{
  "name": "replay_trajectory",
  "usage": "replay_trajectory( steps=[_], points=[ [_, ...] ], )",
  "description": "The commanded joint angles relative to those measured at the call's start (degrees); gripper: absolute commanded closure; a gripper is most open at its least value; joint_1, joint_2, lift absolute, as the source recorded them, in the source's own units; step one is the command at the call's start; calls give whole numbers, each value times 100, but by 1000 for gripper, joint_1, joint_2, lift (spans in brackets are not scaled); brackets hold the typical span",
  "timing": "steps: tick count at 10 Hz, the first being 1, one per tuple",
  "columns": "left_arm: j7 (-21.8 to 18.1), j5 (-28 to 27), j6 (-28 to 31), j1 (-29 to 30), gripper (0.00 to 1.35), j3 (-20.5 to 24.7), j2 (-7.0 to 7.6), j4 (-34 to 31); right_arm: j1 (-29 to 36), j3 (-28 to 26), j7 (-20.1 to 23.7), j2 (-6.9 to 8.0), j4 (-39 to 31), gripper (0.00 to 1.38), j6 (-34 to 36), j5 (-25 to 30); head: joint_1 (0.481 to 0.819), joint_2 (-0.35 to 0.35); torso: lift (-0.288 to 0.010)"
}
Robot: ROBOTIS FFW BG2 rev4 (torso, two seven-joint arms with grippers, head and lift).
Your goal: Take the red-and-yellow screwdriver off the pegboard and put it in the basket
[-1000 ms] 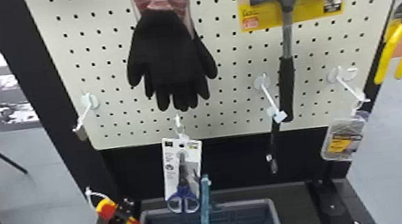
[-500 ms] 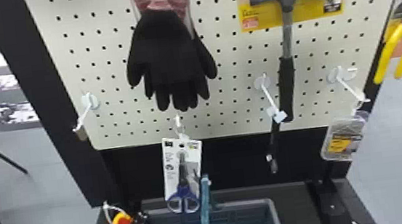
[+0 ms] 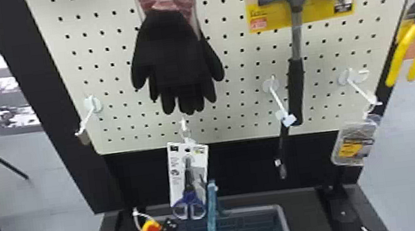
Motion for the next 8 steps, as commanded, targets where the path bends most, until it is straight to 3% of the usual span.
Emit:
replay_trajectory(
  steps=[1, 5, 7, 8],
  points=[
    [1, -50, 14, -87, 1124, -222, 0, -9, -15, 0, 9, 0, 14, 496, -4, 0, 549, 0, -100],
    [-8, -296, 23, -137, 1108, -460, -44, -9, -39, 0, 17, 0, 43, 496, -4, -18, 549, 0, -100],
    [-166, -498, 181, -174, 460, -389, -44, -9, -39, 0, 17, 0, 71, 496, -4, -35, 549, 0, -100],
    [-175, -515, 260, -198, 226, -372, -44, -9, -39, 0, 26, 0, 71, 496, -4, -26, 549, 0, -100]
  ],
)
